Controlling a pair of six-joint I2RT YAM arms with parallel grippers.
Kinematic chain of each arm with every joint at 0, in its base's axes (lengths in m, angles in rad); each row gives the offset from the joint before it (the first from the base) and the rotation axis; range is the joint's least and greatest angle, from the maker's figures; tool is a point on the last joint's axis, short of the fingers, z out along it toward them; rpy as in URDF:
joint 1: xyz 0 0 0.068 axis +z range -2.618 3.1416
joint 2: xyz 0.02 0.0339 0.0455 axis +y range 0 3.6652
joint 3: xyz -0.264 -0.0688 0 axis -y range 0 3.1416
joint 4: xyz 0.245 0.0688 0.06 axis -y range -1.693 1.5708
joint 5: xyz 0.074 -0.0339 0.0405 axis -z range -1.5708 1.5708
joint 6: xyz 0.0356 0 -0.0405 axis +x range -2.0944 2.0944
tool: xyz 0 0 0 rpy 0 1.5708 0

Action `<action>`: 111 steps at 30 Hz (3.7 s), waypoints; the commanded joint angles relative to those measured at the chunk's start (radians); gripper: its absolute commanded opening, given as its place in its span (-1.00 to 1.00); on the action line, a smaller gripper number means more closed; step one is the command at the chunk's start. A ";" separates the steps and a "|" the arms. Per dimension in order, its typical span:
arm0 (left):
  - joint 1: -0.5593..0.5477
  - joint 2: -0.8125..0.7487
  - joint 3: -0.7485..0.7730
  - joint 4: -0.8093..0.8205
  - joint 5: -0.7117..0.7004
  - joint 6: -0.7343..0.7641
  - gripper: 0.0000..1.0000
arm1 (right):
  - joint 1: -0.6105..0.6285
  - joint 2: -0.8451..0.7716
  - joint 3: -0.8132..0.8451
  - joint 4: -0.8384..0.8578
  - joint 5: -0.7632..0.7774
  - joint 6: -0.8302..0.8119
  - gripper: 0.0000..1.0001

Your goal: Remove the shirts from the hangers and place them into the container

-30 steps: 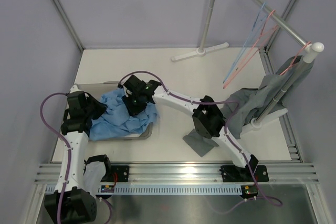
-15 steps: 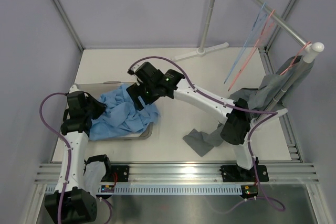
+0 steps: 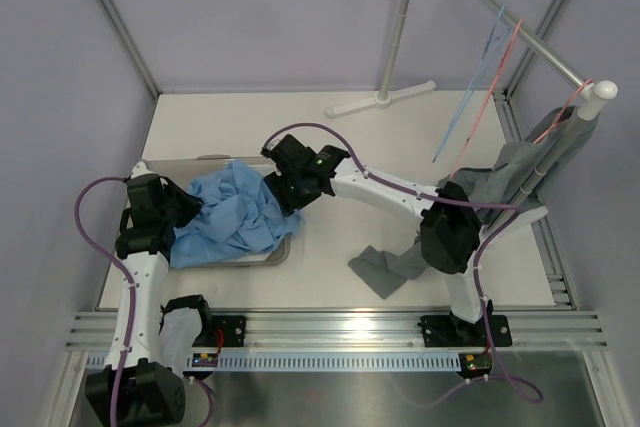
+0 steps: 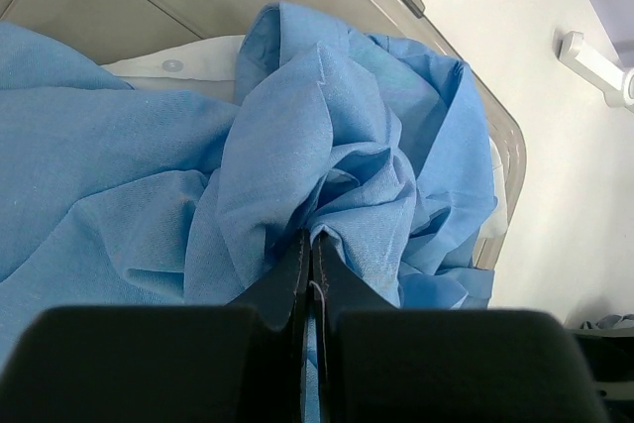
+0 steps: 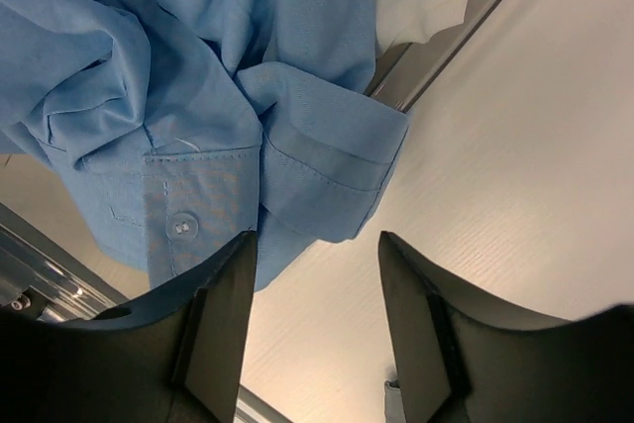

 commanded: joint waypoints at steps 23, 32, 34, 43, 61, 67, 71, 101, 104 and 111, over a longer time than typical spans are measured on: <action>0.007 -0.004 -0.015 0.040 0.020 0.014 -0.97 | -0.013 0.063 0.005 0.083 -0.002 0.020 -0.49; 0.007 -0.006 -0.018 0.040 0.020 0.015 -0.96 | -0.013 0.068 0.032 0.066 -0.004 0.025 -1.00; 0.005 -0.006 -0.021 0.042 0.022 0.014 -0.96 | -0.013 0.066 0.035 0.063 -0.001 0.023 -1.00; 0.007 -0.006 -0.033 0.056 0.023 0.004 -0.96 | 0.012 0.078 0.233 -0.067 0.059 -0.024 -1.00; 0.008 -0.072 -0.013 0.033 0.002 0.043 -0.61 | 0.038 0.397 0.405 0.023 -0.417 0.065 -1.00; 0.008 -0.164 0.039 -0.010 -0.015 0.021 0.02 | 0.061 0.440 0.374 0.001 -0.300 0.063 -1.00; 0.008 -0.182 0.103 -0.044 -0.015 0.030 0.23 | 0.059 0.378 0.409 -0.037 -0.222 0.036 -0.65; -0.379 -0.015 0.629 -0.019 0.294 0.259 0.46 | 0.349 -0.615 -0.625 0.170 0.332 0.336 0.99; -0.782 0.119 0.709 -0.030 -0.071 0.334 0.50 | 0.369 -0.604 -0.713 0.195 0.329 0.393 0.99; -1.287 0.583 1.149 -0.093 -0.450 0.483 0.61 | 0.424 -0.612 -1.006 0.434 0.252 0.552 0.99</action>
